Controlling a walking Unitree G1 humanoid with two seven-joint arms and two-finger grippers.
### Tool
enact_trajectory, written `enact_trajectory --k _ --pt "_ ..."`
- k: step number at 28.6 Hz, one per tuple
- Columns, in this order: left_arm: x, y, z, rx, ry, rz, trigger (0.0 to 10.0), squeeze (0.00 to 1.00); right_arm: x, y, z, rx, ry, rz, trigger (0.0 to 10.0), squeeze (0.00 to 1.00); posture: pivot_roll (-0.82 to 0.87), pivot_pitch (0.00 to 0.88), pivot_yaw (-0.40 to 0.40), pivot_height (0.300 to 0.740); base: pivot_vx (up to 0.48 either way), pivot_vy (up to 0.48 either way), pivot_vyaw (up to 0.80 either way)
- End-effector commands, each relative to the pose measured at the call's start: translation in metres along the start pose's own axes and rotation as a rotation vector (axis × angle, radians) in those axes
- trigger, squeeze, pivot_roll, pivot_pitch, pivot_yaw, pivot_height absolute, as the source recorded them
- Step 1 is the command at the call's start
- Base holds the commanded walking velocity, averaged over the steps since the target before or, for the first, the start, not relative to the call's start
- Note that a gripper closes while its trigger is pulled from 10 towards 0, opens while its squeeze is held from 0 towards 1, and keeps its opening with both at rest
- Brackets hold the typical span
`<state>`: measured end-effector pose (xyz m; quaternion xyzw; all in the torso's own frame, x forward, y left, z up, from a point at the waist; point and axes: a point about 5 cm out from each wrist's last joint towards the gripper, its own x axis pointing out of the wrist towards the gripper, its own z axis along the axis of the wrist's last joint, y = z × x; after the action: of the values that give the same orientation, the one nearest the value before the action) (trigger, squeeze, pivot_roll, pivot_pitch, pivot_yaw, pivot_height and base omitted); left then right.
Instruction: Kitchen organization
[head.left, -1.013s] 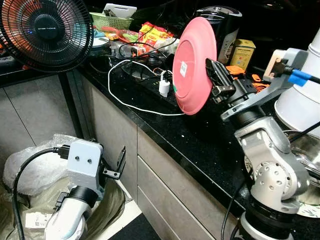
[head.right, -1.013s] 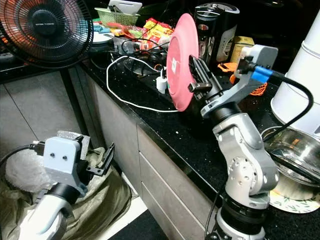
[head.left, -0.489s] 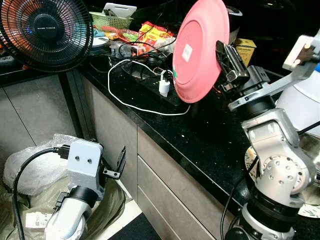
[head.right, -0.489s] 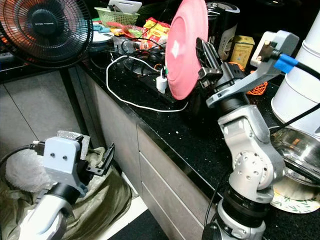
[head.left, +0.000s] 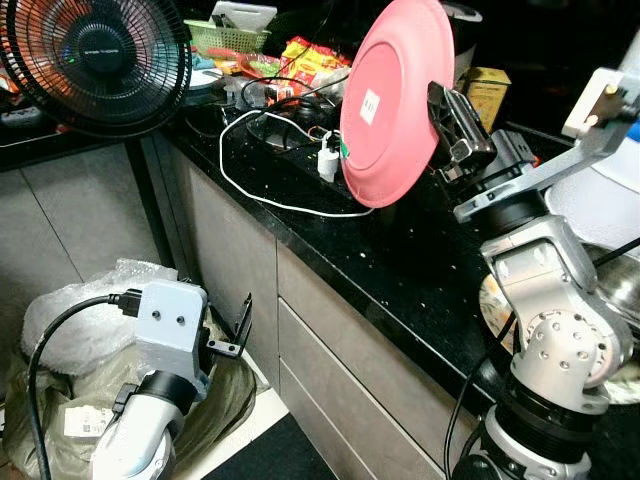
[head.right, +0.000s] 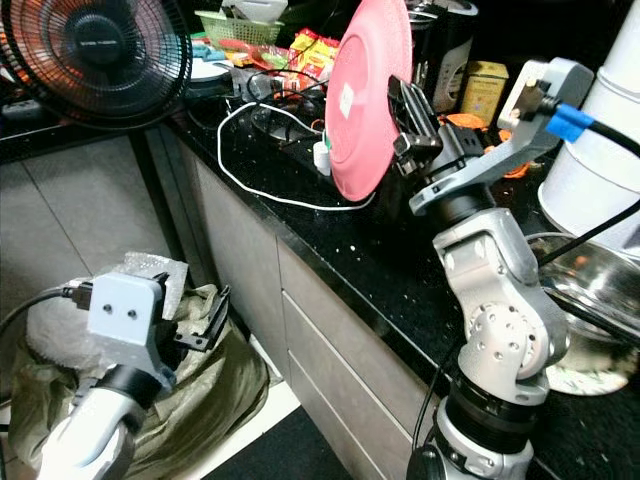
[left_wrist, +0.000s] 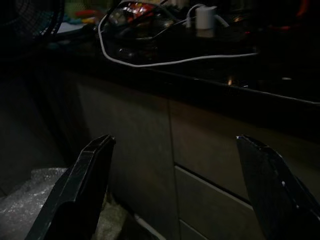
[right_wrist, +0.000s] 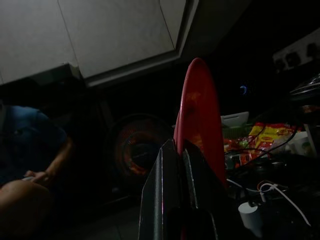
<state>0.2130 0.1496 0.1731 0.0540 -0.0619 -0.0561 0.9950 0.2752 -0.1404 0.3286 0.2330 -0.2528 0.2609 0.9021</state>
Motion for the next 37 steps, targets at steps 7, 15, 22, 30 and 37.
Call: enact_trajectory --k 7,15,22,30,37 --pt "-0.0004 -0.001 -0.0035 -0.001 0.021 -0.014 10.0 0.0 0.0013 0.001 0.0034 0.023 -0.013 0.008 10.0 0.0 0.07 0.0 -0.032 0.74 0.0 0.0 0.0" --pt "0.0002 -0.0012 -0.0033 -0.004 0.022 -0.017 10.0 0.0 0.0015 0.0008 0.0029 0.018 -0.002 0.004 10.0 0.0 0.07 0.0 -0.031 0.74 0.0 0.0 0.0" --pt "0.0002 -0.0012 -0.0033 -0.004 0.022 -0.017 10.0 0.0 0.0015 0.0008 0.0029 0.018 -0.002 0.004 10.0 0.0 0.07 0.0 -0.031 0.74 0.0 0.0 0.0" --pt "0.0006 -0.0007 -0.0039 0.0 0.031 -0.015 10.0 0.0 -0.0013 0.0005 -0.0022 -0.006 0.028 0.008 10.0 0.0 0.07 0.0 -0.031 0.74 -0.099 0.0 0.0" --pt "0.0009 -0.0009 -0.004 0.002 0.031 -0.015 10.0 0.0 -0.0013 0.0017 -0.0043 -0.012 0.04 0.013 10.0 0.0 0.07 0.0 -0.033 0.74 -0.274 0.0 0.0"
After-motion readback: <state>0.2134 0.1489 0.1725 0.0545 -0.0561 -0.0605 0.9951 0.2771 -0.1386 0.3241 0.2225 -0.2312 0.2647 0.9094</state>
